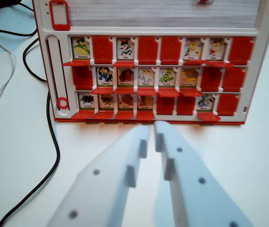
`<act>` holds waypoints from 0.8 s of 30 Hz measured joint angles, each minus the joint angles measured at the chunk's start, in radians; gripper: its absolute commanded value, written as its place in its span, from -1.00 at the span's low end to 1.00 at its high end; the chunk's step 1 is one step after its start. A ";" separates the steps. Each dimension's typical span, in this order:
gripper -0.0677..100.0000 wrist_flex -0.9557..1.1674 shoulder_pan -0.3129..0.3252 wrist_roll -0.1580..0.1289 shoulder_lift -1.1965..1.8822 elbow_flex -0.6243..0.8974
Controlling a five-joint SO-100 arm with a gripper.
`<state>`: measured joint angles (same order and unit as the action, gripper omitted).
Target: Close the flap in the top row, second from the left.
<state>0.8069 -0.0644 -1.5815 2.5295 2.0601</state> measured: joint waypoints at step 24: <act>-0.98 0.321 0.005 0.021 0.739 0.250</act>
<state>1.1275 -0.0598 -1.5601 3.2689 2.3102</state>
